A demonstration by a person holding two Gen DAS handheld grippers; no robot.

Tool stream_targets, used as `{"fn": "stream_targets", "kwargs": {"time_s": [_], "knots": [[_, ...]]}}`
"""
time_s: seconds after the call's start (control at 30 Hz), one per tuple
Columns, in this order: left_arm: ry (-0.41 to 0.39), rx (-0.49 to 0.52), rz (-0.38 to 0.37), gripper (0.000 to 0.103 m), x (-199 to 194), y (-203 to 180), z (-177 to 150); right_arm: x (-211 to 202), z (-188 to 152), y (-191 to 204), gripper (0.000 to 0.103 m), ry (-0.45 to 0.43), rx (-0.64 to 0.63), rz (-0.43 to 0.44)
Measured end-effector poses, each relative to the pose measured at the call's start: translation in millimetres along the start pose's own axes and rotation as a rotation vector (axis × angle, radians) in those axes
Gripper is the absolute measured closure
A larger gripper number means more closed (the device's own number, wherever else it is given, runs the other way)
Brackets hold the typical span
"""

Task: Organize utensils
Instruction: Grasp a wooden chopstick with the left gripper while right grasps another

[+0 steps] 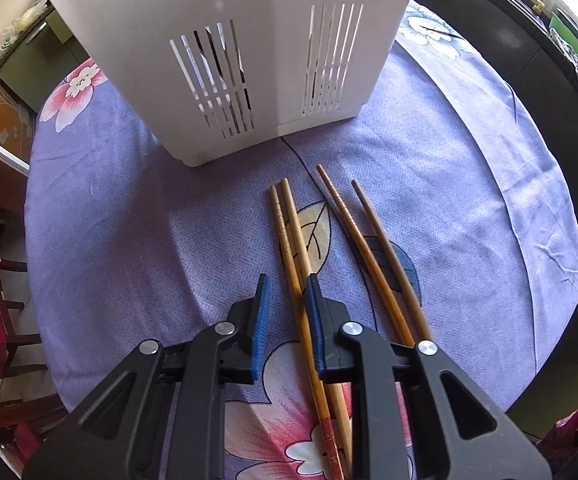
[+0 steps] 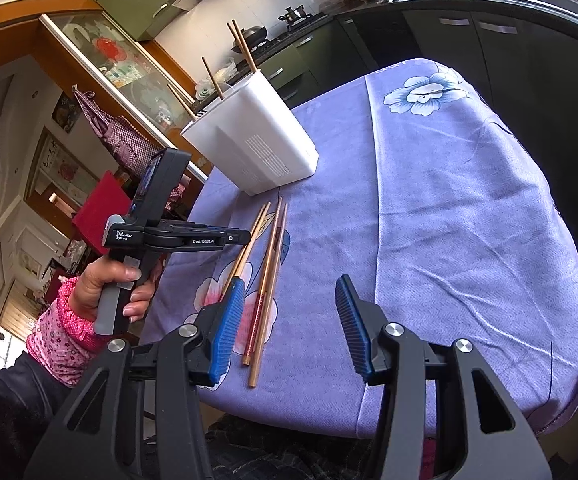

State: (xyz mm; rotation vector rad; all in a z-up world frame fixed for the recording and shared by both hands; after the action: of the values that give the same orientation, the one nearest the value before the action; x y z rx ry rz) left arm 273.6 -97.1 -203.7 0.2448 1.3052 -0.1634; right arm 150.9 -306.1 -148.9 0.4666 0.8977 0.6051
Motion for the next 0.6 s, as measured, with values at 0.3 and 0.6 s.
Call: {"fn": "stream_targets", "kwargs": {"time_s": [0.3, 0.6], "knots": [[-0.015, -0.026, -0.028, 0.085, -5, 13, -5, 20, 9, 24, 0.055, 0.024, -0.050, 0.030], [0.002, -0.008, -0.010, 0.085, 8, 8, -5, 27, 9, 22, 0.055, 0.039, -0.044, 0.019]]}}
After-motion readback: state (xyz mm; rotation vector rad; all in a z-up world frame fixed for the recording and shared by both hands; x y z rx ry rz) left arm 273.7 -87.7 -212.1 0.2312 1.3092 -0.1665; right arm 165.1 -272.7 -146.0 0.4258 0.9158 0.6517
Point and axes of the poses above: each gripper's, at about its wrist camera, not at the fingertips, and x roughly the way its jaws point, y to its left, z to its top, the point moved 4 cm from there along x, roughly the way its jaws point, and after that the axes turned 4 degrees about z, right-handed, at the moved point
